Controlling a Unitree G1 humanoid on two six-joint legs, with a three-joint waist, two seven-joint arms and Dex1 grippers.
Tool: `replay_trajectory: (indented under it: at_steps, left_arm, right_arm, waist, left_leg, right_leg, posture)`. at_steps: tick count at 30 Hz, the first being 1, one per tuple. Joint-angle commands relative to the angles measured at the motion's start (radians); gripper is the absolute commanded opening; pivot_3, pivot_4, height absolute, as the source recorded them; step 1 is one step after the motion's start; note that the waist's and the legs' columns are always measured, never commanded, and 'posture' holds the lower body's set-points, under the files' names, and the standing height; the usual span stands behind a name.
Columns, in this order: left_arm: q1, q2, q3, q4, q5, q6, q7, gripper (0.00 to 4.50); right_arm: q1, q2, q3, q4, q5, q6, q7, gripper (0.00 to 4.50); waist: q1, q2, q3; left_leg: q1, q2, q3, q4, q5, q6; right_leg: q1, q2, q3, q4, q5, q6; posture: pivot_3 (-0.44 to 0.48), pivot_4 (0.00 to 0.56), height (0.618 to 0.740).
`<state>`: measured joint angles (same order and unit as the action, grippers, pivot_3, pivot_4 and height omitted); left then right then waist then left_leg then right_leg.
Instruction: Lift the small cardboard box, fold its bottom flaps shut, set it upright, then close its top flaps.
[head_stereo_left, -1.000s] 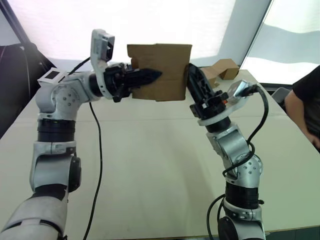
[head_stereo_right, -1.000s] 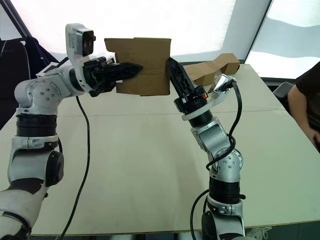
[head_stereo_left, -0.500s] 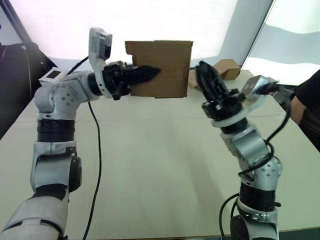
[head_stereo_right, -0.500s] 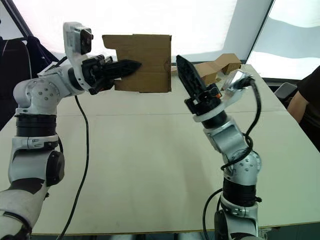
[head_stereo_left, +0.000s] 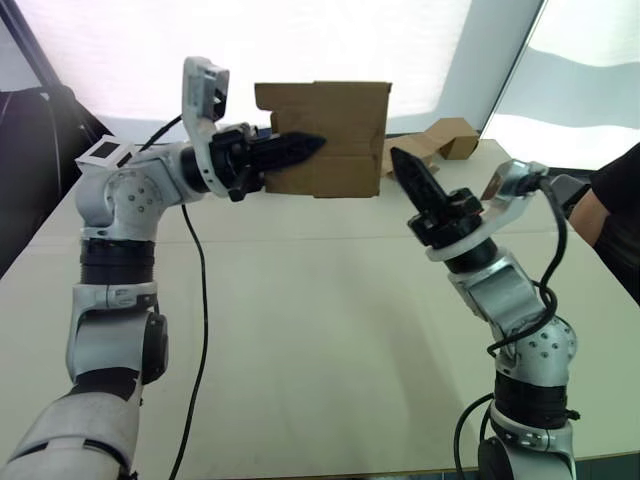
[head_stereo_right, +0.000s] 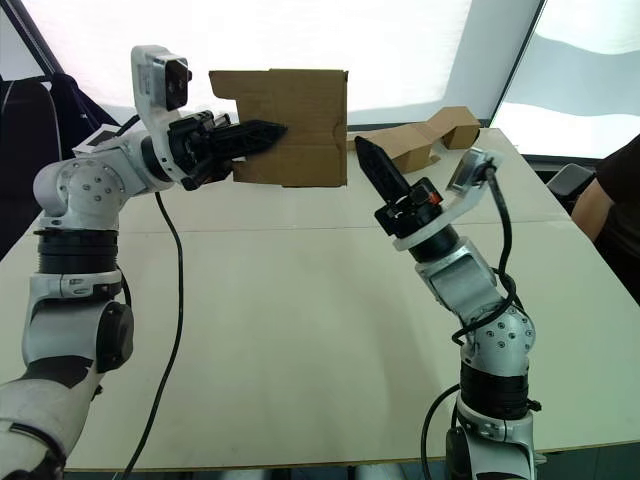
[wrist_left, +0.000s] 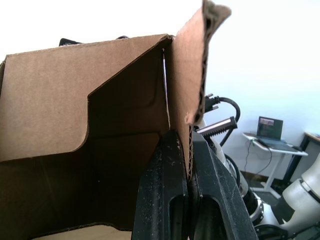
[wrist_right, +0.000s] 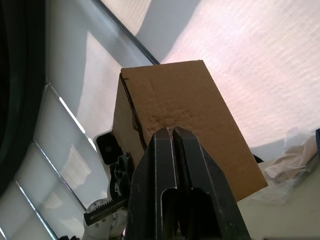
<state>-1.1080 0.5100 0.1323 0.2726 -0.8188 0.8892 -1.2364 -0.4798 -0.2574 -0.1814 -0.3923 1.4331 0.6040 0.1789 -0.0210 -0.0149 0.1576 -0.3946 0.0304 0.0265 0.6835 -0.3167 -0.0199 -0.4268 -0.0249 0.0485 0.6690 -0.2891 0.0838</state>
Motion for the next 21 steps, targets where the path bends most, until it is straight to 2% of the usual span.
replay_trajectory:
  at_steps: [1, 8, 13, 15, 18, 20, 21]
  left_arm:
    - [-0.01, 0.002, 0.008, -0.026, -0.012, -0.001, -0.005, 0.0]
    - [0.009, 0.002, -0.016, -0.051, -0.004, 0.007, -0.01, 0.0]
    - [0.022, 0.035, -0.065, -0.058, 0.055, -0.015, -0.019, 0.0]
    - [0.027, 0.08, -0.145, -0.052, 0.163, -0.078, -0.026, 0.0]
    - [-0.004, 0.164, -0.277, -0.073, 0.264, -0.108, -0.123, 0.0]
    - [-0.024, 0.194, -0.335, -0.093, 0.309, -0.116, -0.154, 0.0]
    - [-0.039, 0.222, -0.406, -0.119, 0.385, -0.15, -0.169, 0.0]
  right_arm:
    - [-0.027, -0.009, 0.039, -0.05, -0.026, 0.017, 0.026, 0.05]
    - [-0.038, -0.008, 0.085, -0.047, -0.074, 0.042, 0.055, 0.05]
    - [-0.005, -0.048, 0.039, -0.067, -0.066, 0.057, 0.054, 0.05]
    - [0.047, -0.121, -0.02, -0.085, -0.037, 0.079, 0.059, 0.05]
    - [0.158, -0.306, -0.098, -0.114, -0.038, 0.156, 0.12, 0.05]
    - [0.214, -0.421, -0.108, -0.134, -0.092, 0.19, 0.184, 0.05]
    - [0.262, -0.529, -0.106, -0.163, -0.167, 0.213, 0.25, 0.05]
  waist:
    - [0.001, 0.0, 0.0]
    - [0.001, 0.0, 0.0]
    - [0.001, 0.0, 0.0]
    - [0.006, 0.0, 0.0]
    - [0.01, 0.0, 0.0]
    - [0.009, 0.0, 0.0]
    - [0.008, 0.0, 0.001]
  left_leg:
    - [0.0, 0.0, 0.0, 0.0, 0.0, 0.0]
    - [0.0, 0.0, 0.0, 0.0, 0.0, 0.0]
    - [0.0, 0.0, 0.0, 0.0, 0.0, 0.0]
    - [0.0, -0.001, 0.0, 0.0, 0.0, 0.0]
    - [-0.001, -0.002, -0.001, 0.0, 0.0, 0.0]
    - [-0.003, -0.003, 0.0, 0.0, 0.0, 0.0]
    - [-0.003, -0.003, 0.0, 0.0, 0.0, 0.001]
  right_leg:
    - [0.0, 0.0, 0.0, 0.0, 0.0, 0.0]
    - [0.0, 0.0, 0.0, 0.0, 0.0, 0.0]
    - [0.0, 0.0, 0.0, 0.0, 0.0, 0.0]
    - [0.0, 0.0, 0.0, 0.0, 0.0, 0.0]
    - [0.0, 0.0, 0.0, -0.002, 0.0, 0.0]
    - [0.0, 0.0, 0.0, -0.004, 0.0, 0.0]
    - [0.0, -0.001, 0.0, -0.004, 0.0, 0.0]
  posture:
    - [0.0, 0.15, 0.74]
    - [0.0, 0.15, 0.74]
    - [0.0, 0.15, 0.74]
    - [0.0, 0.15, 0.74]
    - [0.0, 0.15, 0.74]
    - [0.0, 0.15, 0.74]
    - [0.0, 0.15, 0.74]
